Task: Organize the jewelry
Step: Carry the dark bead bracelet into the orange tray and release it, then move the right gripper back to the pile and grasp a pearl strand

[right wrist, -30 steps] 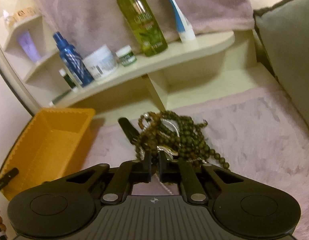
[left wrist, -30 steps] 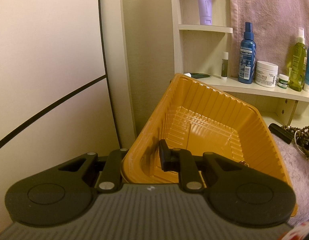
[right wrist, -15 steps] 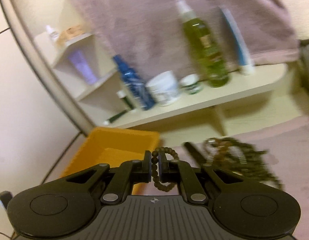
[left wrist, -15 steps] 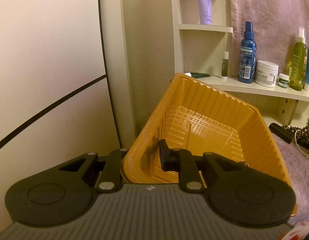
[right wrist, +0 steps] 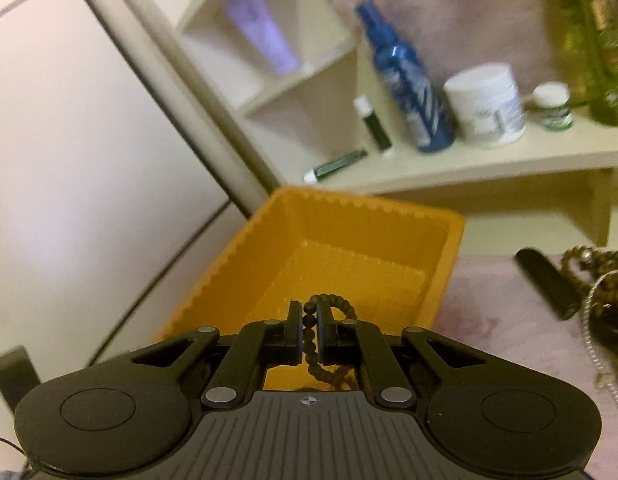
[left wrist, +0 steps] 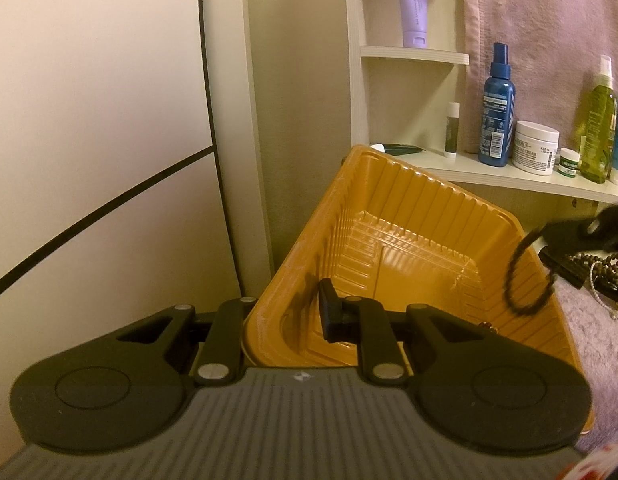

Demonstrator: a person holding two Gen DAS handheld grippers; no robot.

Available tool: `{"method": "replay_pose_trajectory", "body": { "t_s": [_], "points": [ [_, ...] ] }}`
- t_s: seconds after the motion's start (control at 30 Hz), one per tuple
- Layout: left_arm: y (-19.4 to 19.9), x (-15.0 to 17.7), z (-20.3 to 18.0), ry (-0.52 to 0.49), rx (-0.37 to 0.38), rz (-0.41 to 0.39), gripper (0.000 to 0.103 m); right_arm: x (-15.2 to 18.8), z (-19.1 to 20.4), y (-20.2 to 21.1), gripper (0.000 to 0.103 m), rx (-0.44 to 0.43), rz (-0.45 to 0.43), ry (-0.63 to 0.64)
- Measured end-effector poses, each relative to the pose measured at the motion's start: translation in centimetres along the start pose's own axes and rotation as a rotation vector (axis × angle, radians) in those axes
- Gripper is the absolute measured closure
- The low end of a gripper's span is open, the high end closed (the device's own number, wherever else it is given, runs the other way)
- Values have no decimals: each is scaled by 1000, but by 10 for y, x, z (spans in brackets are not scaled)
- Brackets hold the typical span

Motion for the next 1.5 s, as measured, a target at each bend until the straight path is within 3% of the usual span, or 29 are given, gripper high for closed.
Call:
{"method": "replay_pose_trajectory", "body": {
  "t_s": [0.23, 0.3, 0.37, 0.57, 1.03, 1.3, 1.5],
  "points": [
    [-1, 0, 0, -2, -1, 2, 85, 8, -2, -12, 91, 15, 33, 9],
    [-1, 1, 0, -1, -1, 3, 85, 5, -3, -8, 73, 24, 17, 9],
    [-1, 1, -1, -2, -2, 4, 85, 2, -4, 0, 63, 32, -7, 9],
    [-1, 0, -1, -2, -1, 5, 85, 2, -23, 32, 61, 93, -36, -10],
    [-1, -1, 0, -13, -5, 4, 85, 31, -97, 124, 61, 362, -27, -34],
    [-1, 0, 2, -14, -6, 10, 84, 30, -116, 145, 61, 421, -23, 2],
    [-3, 0, 1, -12, -6, 12, 84, 29, -116, 137, 61, 404, -7, 48]
  ]
}}
Point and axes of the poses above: each gripper's, at about its wrist camera, not at the fingertips, and y roughly against the way its jaws point, z to its left, x to its underside, the point moved 6 cm from there along -y, roughly the way its jaws point, and after that the axes turned 8 degrees about -z, right-handed, at the moved point
